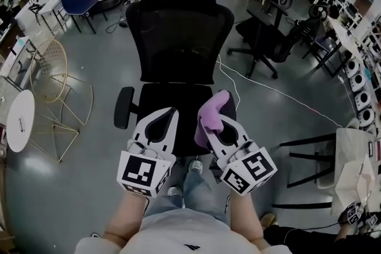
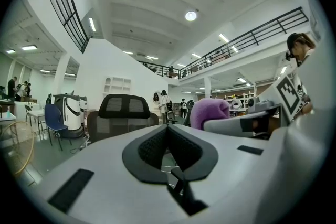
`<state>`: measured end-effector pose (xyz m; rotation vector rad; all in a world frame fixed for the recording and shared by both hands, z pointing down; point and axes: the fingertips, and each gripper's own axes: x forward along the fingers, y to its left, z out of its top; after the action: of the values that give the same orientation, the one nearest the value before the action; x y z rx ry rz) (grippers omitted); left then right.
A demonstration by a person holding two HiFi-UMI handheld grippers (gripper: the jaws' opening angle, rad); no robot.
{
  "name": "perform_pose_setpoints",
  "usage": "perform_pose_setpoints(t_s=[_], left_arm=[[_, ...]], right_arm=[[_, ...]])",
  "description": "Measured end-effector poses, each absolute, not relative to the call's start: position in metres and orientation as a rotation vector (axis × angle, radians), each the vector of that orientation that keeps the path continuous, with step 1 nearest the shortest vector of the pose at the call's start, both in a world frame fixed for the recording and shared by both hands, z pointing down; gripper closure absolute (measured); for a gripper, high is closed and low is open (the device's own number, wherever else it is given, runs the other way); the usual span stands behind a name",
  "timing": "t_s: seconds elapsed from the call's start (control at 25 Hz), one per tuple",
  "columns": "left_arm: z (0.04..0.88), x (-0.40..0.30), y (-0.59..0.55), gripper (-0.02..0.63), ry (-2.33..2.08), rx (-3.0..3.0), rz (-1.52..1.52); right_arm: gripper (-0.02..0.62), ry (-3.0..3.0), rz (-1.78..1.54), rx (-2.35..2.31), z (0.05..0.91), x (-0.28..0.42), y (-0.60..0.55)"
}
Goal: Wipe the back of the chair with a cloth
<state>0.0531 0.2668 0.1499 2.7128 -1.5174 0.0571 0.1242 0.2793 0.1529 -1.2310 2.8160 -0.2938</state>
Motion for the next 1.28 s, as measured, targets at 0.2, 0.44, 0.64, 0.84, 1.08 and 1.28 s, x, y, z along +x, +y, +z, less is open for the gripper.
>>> perform_pose_setpoints(t_s=[0.2,0.44,0.64,0.84,1.08,1.28], left_arm=[[0.147,0.053,0.232,0.597,-1.577,2.686,0.061],[0.142,0.059,0.191,0.597,-1.629,2.655,0.049],[0.137,0.066,0.159,0.597,-1.676,2.636,0.040],[0.137,0.071,0.138,0.597,-1.728,2.601,0.040],[0.143,0.071,0.129,0.597,-1.763,2.572,0.078],[0.143,0.064,0.119,0.597,-1.785,2.544,0.082]], right_arm=[[0.522,2.844,-0.293,-1.169,0.151,0.124,0.241],[0.522,2.869,-0.283,-1.121,0.145,0.132,0.195],[0.522,2.894,-0.278,-1.069,0.143,0.137,0.162],[0.522,2.909,-0.291,-1.015,0.144,0.143,0.138],[0.522,2.914,-0.338,-0.978,0.153,0.143,0.121],[0.522,2.923,-0.361,-0.958,0.155,0.137,0.110]])
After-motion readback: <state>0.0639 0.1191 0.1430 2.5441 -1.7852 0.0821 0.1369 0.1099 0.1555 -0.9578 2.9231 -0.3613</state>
